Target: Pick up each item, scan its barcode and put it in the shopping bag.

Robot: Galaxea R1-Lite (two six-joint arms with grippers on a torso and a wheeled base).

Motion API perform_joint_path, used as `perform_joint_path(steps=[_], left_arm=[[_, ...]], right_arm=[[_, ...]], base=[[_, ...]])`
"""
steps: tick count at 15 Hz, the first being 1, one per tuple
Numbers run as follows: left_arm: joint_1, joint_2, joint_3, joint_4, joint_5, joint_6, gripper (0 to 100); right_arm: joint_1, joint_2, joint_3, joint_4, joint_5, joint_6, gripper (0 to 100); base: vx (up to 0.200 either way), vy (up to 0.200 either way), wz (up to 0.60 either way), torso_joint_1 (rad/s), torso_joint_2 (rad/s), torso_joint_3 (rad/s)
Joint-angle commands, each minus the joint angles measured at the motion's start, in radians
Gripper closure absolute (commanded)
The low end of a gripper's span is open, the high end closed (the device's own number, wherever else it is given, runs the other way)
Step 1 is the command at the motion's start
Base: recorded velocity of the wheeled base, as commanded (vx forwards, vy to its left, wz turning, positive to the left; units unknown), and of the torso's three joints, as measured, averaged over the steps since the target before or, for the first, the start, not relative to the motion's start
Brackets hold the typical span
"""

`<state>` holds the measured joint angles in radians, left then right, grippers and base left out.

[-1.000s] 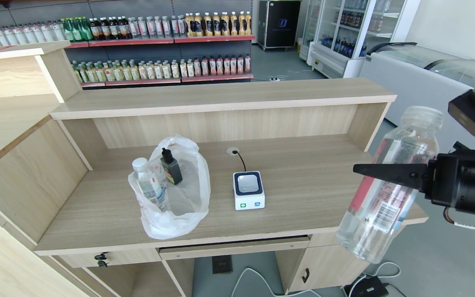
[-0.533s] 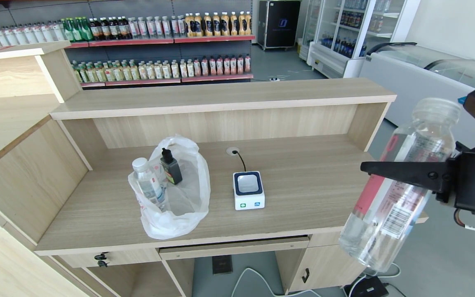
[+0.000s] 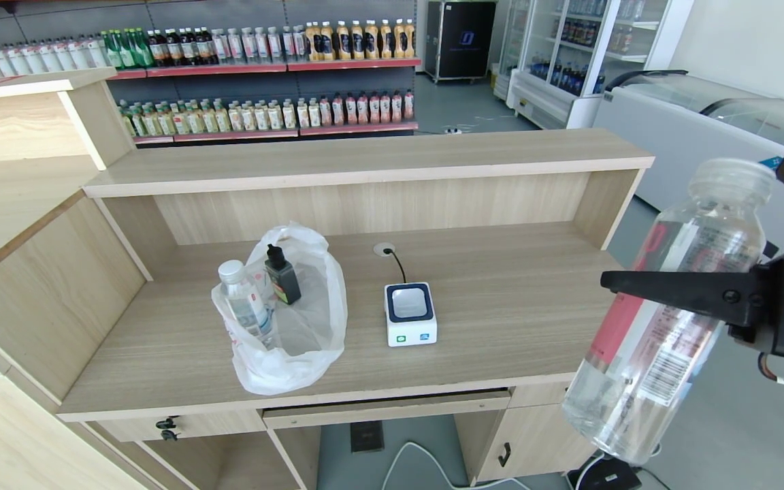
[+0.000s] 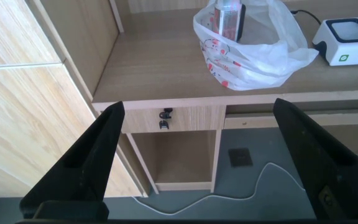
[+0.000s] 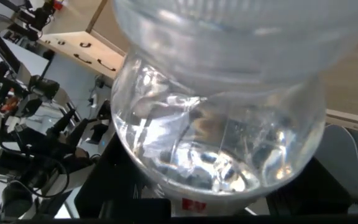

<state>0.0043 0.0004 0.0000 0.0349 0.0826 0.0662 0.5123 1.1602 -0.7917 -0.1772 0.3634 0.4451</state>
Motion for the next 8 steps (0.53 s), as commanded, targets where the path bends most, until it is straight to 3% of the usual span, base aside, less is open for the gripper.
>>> perform_joint_path(steps=[1,4,5,8], left_arm=[[0.0,0.0,0.0,0.0,0.0,0.0,0],[0.0,0.0,0.0,0.0,0.0,0.0,0],[0.0,0.0,0.0,0.0,0.0,0.0,0],[0.0,0.0,0.0,0.0,0.0,0.0,0]], right_arm=[[-0.005,0.009,-0.001,-0.005,-0.003,0.0,100],[-0.043,0.03,-0.006,-0.007,-0.004,-0.009,100],[-0.098,0.061,-0.003,-0.007,-0.009,-0.071,100],[-0.31,0.15,0.014,-0.025,-0.05,-0.433,100]], base=[[0.0,0.0,0.0,0.0,0.0,0.0],[0.0,0.0,0.0,0.0,0.0,0.0],[0.0,0.0,0.0,0.0,0.0,0.0],[0.0,0.0,0.0,0.0,0.0,0.0]])
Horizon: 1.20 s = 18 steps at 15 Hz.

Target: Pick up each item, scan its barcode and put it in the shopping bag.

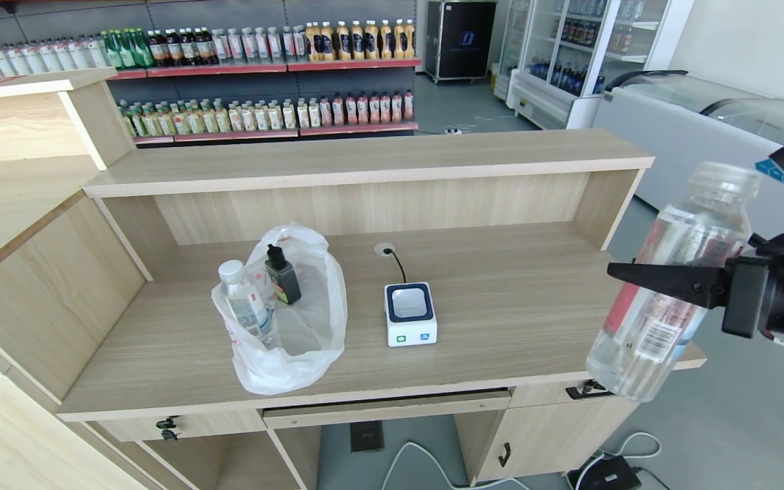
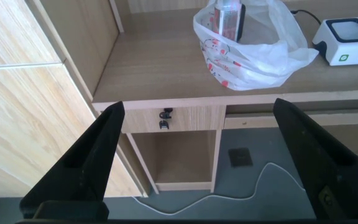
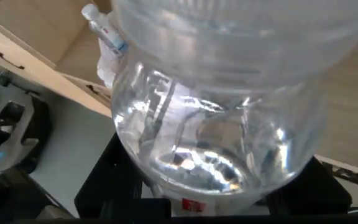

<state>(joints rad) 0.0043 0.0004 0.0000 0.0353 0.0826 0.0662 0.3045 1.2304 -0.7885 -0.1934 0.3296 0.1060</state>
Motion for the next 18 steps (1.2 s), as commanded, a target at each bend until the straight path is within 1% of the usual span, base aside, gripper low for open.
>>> perform_joint_path(steps=[1,2,5,6,7,9,10,12,15,18], left_arm=[[0.0,0.0,0.0,0.0,0.0,0.0,0],[0.0,0.0,0.0,0.0,0.0,0.0,0],[0.0,0.0,0.0,0.0,0.0,0.0,0],[0.0,0.0,0.0,0.0,0.0,0.0,0],[0.0,0.0,0.0,0.0,0.0,0.0,0],[0.0,0.0,0.0,0.0,0.0,0.0,0],[0.0,0.0,0.0,0.0,0.0,0.0,0],[0.0,0.0,0.0,0.0,0.0,0.0,0],[0.0,0.0,0.0,0.0,0.0,0.0,0],[0.0,0.0,0.0,0.0,0.0,0.0,0]], right_arm=[[-0.228,0.142,0.009,-0.083,-0.018,-0.224,100],[-0.286,0.181,0.009,-0.173,-0.018,-0.236,100],[-0.38,0.25,0.014,-0.39,-0.038,-0.256,100],[-0.387,0.256,0.014,-0.408,-0.049,-0.265,100],[-0.401,0.268,0.015,-0.446,-0.113,-0.307,100],[-0.409,0.273,0.02,-0.466,-0.219,-0.362,100],[-0.41,0.277,0.018,-0.474,-0.244,-0.384,100],[-0.416,0.291,0.009,-0.485,-0.244,-0.408,100],[-0.407,0.297,-0.009,-0.486,-0.242,-0.457,100],[-0.383,0.313,-0.014,-0.529,-0.242,-0.493,100]], base=[[0.0,0.0,0.0,0.0,0.0,0.0],[0.0,0.0,0.0,0.0,0.0,0.0],[0.0,0.0,0.0,0.0,0.0,0.0],[0.0,0.0,0.0,0.0,0.0,0.0],[0.0,0.0,0.0,0.0,0.0,0.0],[0.0,0.0,0.0,0.0,0.0,0.0],[0.0,0.0,0.0,0.0,0.0,0.0],[0.0,0.0,0.0,0.0,0.0,0.0],[0.0,0.0,0.6,-0.001,0.0,0.002],[0.0,0.0,0.6,0.002,0.0,0.002]])
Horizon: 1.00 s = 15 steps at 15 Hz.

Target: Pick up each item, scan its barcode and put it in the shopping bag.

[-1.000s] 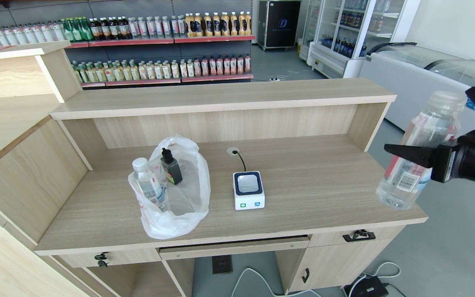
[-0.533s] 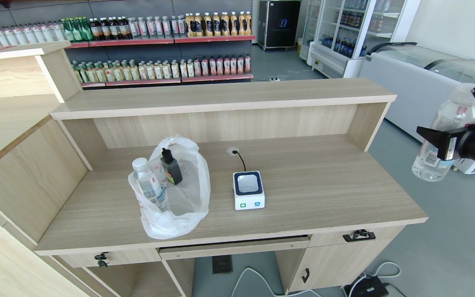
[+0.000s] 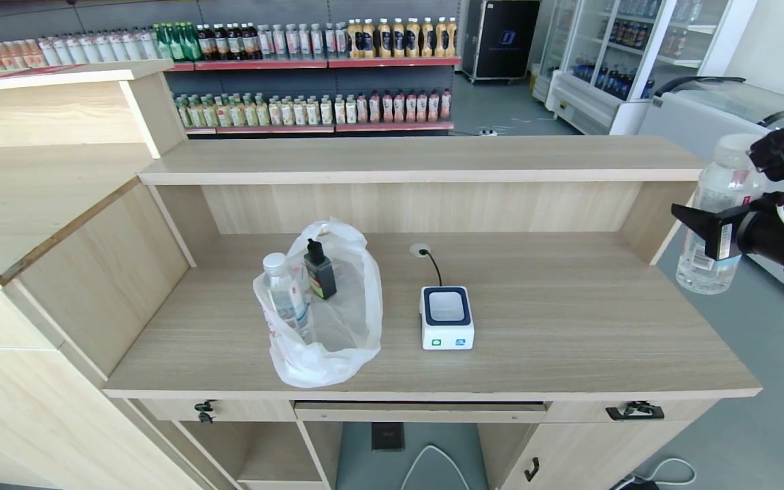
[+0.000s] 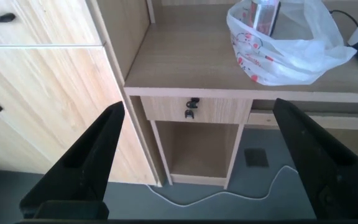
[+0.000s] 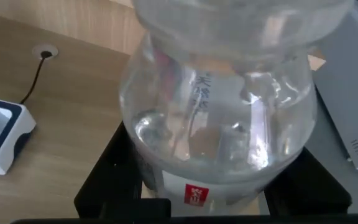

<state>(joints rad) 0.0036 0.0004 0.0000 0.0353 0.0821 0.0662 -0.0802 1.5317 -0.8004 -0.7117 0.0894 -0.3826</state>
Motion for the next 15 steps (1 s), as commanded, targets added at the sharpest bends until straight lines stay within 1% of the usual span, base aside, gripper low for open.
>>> perform_joint_path(steps=[1,3,4,5,6,10,11,12,14,15], left_arm=[[0.001,0.0,0.0,0.0,0.001,0.0,0],[0.001,0.0,0.0,0.0,0.001,0.0,0],[0.001,0.0,0.0,0.0,0.001,0.0,0],[0.001,0.0,0.0,0.0,0.001,0.0,0],[0.001,0.0,0.0,0.0,0.001,0.0,0],[0.001,0.0,0.0,0.0,0.001,0.0,0],[0.001,0.0,0.0,0.0,0.001,0.0,0],[0.001,0.0,0.0,0.0,0.001,0.0,0],[0.001,0.0,0.0,0.0,0.001,0.0,0],[0.001,0.0,0.0,0.0,0.001,0.0,0]], right_arm=[[0.007,0.019,0.001,-0.022,-0.002,-0.024,100],[0.019,0.034,0.006,-0.037,-0.002,-0.048,100],[0.02,0.05,0.007,-0.055,-0.002,-0.062,100],[0.02,0.081,0.029,-0.112,-0.002,-0.122,100],[0.022,0.102,0.037,-0.163,-0.002,-0.147,100],[0.077,0.22,0.075,-0.38,0.0,-0.174,100],[0.092,0.269,0.084,-0.465,0.0,-0.196,100],[0.111,0.309,0.093,-0.542,0.006,-0.199,100],[0.129,0.346,0.095,-0.601,0.032,-0.202,100],[0.143,0.392,0.095,-0.677,0.052,-0.226,100]], base=[[0.0,0.0,0.6,0.002,0.01,0.002],[0.0,0.0,0.6,0.002,0.0,0.002],[0.0,0.0,0.0,0.0,0.0,0.0],[0.0,0.0,0.0,0.0,0.0,0.0],[0.0,0.0,0.0,0.0,0.0,0.0],[0.0,0.0,0.0,0.0,0.0,0.0],[0.0,0.0,0.0,0.0,0.0,0.0],[0.0,0.0,0.0,0.0,0.0,0.0],[0.0,0.0,0.0,0.0,0.0,0.0],[0.0,0.0,0.0,0.0,0.0,0.0]])
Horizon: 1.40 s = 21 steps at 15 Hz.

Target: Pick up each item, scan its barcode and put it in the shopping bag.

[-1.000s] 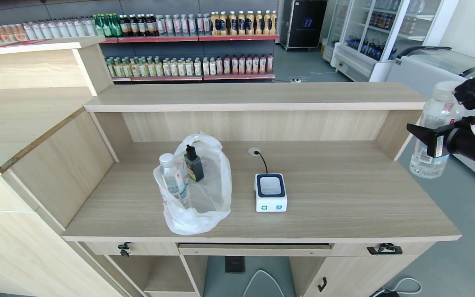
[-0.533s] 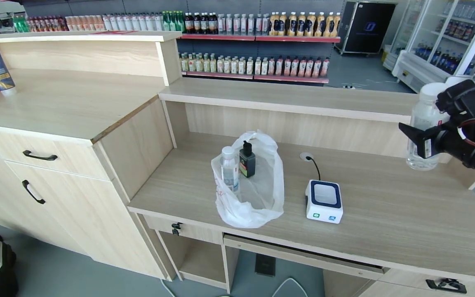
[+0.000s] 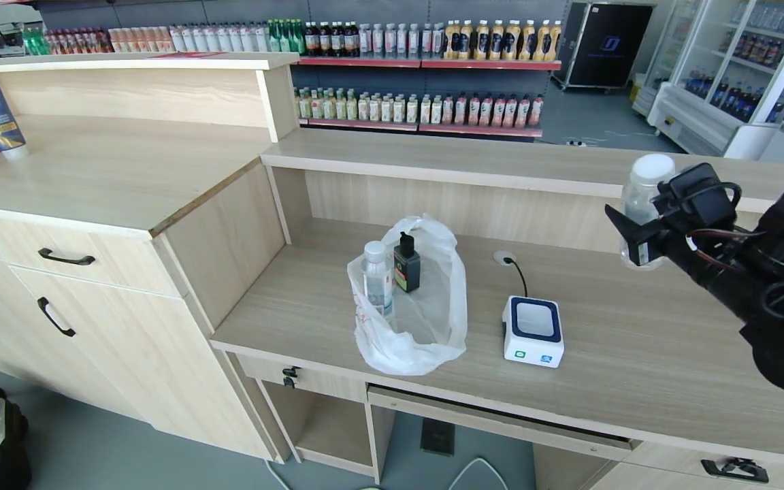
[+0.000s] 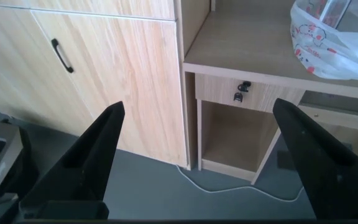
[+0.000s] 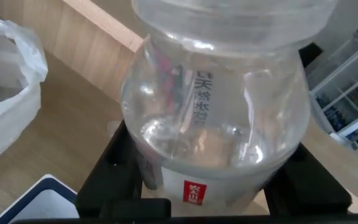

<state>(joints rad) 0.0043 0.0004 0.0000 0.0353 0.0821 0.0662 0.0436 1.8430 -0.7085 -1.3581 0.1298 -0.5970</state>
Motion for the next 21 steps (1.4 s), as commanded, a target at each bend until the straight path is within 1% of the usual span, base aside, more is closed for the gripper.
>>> perform_joint_path(steps=[1,2,4,8,12,14,21], left_arm=[[0.0,0.0,0.0,0.0,0.001,0.0,0],[0.0,0.0,0.0,0.0,0.001,0.0,0],[0.0,0.0,0.0,0.0,0.001,0.0,0],[0.0,0.0,0.0,0.0,0.001,0.0,0],[0.0,0.0,0.0,0.0,0.001,0.0,0],[0.0,0.0,0.0,0.0,0.001,0.0,0],[0.0,0.0,0.0,0.0,0.001,0.0,0]], right_arm=[[0.025,0.104,0.004,-0.067,0.024,-0.029,100],[0.033,0.137,0.007,-0.125,0.063,-0.033,100],[0.042,0.171,0.021,-0.18,0.125,-0.063,100],[0.053,0.225,0.0,-0.187,0.159,-0.084,100],[0.056,0.283,-0.049,-0.187,0.228,-0.104,100],[0.056,0.309,-0.081,-0.185,0.263,-0.139,100],[0.088,0.387,-0.17,-0.188,0.268,-0.156,100]], base=[[0.0,0.0,0.0,0.0,0.0,0.0],[0.0,0.0,0.0,0.0,0.0,0.0],[0.0,0.0,0.0,0.0,0.0,0.0],[0.0,0.0,0.0,0.0,0.0,0.0],[0.0,0.0,0.0,0.0,0.0,0.0],[0.0,0.0,0.0,0.0,0.0,0.0],[0.0,0.0,0.0,0.0,0.0,0.0]])
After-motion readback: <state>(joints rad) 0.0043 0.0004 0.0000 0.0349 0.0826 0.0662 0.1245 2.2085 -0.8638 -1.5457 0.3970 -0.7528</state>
